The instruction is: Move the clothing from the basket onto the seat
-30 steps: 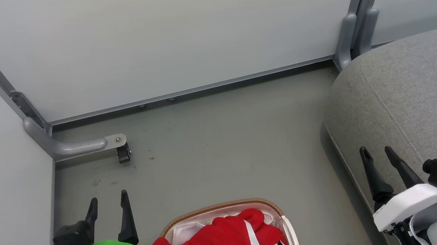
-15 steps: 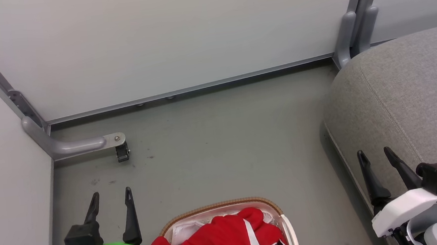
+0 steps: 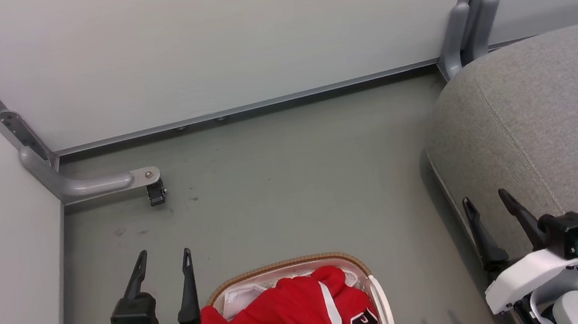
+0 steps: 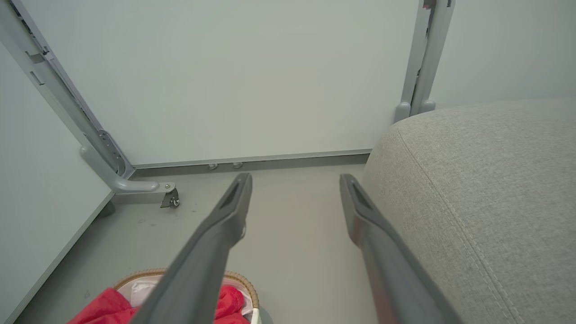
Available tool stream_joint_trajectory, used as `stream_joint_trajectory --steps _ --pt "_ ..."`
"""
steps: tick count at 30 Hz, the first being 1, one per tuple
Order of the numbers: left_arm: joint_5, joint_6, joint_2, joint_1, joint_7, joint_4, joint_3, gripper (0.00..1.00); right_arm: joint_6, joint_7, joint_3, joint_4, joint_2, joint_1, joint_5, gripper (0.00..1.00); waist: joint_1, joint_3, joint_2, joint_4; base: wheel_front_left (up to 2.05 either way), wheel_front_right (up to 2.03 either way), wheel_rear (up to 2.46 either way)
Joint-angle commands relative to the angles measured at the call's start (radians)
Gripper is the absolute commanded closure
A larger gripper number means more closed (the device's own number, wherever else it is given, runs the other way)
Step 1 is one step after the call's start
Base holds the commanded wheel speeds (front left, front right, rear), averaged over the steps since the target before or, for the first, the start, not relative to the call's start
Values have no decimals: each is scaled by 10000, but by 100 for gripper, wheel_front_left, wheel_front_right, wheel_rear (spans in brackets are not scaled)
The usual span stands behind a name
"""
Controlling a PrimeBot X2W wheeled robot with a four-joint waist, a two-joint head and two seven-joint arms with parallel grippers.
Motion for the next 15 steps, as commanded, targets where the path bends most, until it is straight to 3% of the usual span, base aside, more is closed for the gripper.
stream_joint_trajectory --steps 1,15 --pt "172 -5 -10 -107 -81 70 -22 0 0 -98 15 -69 -67 -190 -216 0 -1 261 -1 -106 0 0 0" --pt "970 -445 -443 -1396 -324 987 -475 0 -1 -337 376 -271 -121 -1170 -900 0 -1 2524 -1 -764 0 0 0"
